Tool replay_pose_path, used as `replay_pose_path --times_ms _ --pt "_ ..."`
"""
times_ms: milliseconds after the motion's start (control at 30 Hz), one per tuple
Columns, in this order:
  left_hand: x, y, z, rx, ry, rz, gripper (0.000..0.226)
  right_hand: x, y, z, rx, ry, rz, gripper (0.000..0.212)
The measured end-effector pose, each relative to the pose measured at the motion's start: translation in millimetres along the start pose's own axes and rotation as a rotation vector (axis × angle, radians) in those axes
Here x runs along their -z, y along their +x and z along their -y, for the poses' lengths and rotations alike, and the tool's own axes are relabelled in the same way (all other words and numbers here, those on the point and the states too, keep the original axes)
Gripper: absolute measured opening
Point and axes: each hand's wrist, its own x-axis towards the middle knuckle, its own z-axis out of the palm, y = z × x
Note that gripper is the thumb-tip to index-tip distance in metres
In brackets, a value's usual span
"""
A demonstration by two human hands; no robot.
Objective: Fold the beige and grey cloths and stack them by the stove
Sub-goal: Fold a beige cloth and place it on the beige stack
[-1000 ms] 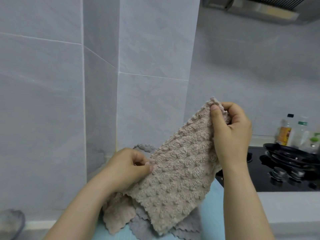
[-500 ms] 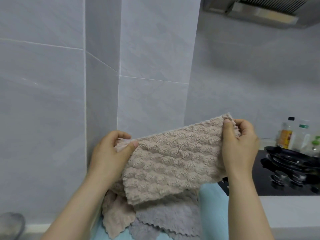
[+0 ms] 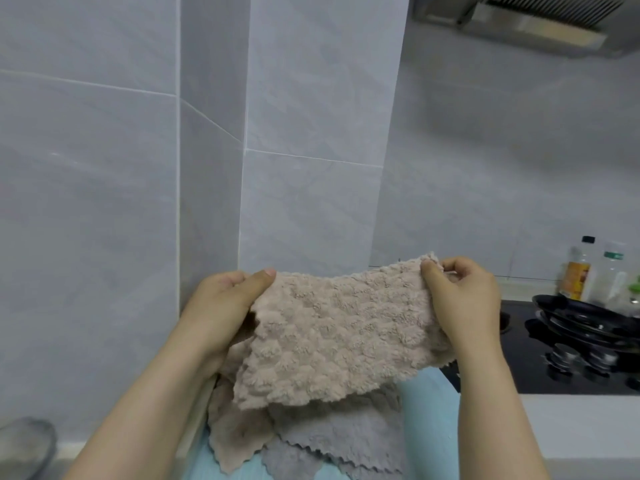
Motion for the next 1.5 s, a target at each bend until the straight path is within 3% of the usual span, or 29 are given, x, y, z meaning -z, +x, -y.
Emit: replay_pose_path --times_ms 167,333,567,767,1033,1167,1400,1500 --pt "-5 0 -3 0.0 -0.093 0.012 0.01 -2 -12 29 -0.046 0.113 0.244 0.023" --pt "-7 -1 -1 -0.056 -0.096 0.016 0.014 -18 -34 58 -0.034 0.3 0.607 0.021" --pt "-11 -8 -7 -0.105 -0.116 0.026 0.009 -30 -45 66 -0.087 0.455 0.865 0.016" --pt "-12 -11 -10 -0.118 -0.094 0.012 0.005 -33 -43 62 -0.025 0.448 0.869 0.017" --pt "-16 -12 -12 -0.226 0.038 -0.123 0.009 -43 -42 54 0.131 0.265 0.673 0.018" --pt "-15 -13 -12 -0.259 0.101 -0.151 0.01 -46 -43 53 0.169 0.258 0.705 0.021" --pt "-15 -17 -17 -0.154 0.02 0.059 0.029 -50 -44 53 0.148 0.32 0.701 0.02" --pt "-14 -15 -16 -0.159 0.048 0.071 0.036 -50 -45 53 0.156 0.315 0.677 0.019"
